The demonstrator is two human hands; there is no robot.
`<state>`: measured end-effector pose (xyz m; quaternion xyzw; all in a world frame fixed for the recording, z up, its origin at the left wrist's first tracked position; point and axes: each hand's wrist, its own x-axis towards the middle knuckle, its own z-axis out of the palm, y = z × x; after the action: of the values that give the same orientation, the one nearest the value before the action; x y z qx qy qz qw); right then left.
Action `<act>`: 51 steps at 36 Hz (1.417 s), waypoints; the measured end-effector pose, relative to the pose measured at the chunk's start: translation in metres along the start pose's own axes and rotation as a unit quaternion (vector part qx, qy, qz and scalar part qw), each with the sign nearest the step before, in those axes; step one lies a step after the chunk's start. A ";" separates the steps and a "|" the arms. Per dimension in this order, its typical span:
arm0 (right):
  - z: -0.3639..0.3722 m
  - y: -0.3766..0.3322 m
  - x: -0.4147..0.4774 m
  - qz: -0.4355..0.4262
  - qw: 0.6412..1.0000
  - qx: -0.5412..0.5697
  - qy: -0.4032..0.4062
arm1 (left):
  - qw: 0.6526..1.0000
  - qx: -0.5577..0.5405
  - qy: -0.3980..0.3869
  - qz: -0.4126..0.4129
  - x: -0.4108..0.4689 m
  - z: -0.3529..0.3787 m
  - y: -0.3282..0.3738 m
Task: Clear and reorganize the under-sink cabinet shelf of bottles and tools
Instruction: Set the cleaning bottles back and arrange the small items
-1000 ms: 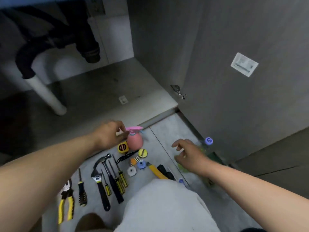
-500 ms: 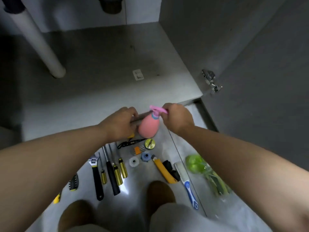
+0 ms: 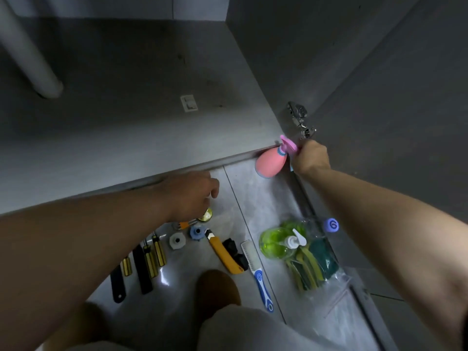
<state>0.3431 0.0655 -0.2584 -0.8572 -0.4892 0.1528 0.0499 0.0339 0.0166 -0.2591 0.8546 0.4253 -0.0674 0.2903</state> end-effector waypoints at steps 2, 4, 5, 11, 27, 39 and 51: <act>-0.003 0.005 -0.008 -0.015 1.000 0.004 0.015 | 1.000 0.001 -0.019 0.008 0.002 0.001 0.006; -0.009 0.011 -0.028 -0.041 0.999 0.002 0.022 | 0.999 -0.003 -0.043 0.017 0.005 0.002 0.013; -0.012 0.016 -0.040 -0.062 0.998 -0.008 0.011 | 0.998 -0.006 -0.055 0.021 0.006 0.004 0.018; -0.012 0.054 -0.127 -0.139 0.931 -0.205 -0.269 | 0.990 0.000 -0.131 0.049 0.019 0.013 0.052; -0.021 0.075 -0.135 -0.160 0.974 0.120 -0.105 | 0.972 -0.221 -0.082 0.003 0.056 0.083 0.106; -0.046 0.102 -0.115 -0.187 0.977 -0.037 -0.094 | 0.952 -0.249 0.146 -0.104 0.073 0.095 0.105; -0.010 0.091 -0.110 -0.127 0.968 -0.198 -0.093 | 0.863 -0.408 0.178 -0.240 0.087 0.088 0.059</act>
<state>0.3692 -0.0751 -0.2472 -0.7629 -0.6171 0.1243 -0.1474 0.1455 -0.0002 -0.3375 0.5289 0.6510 0.1980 0.5072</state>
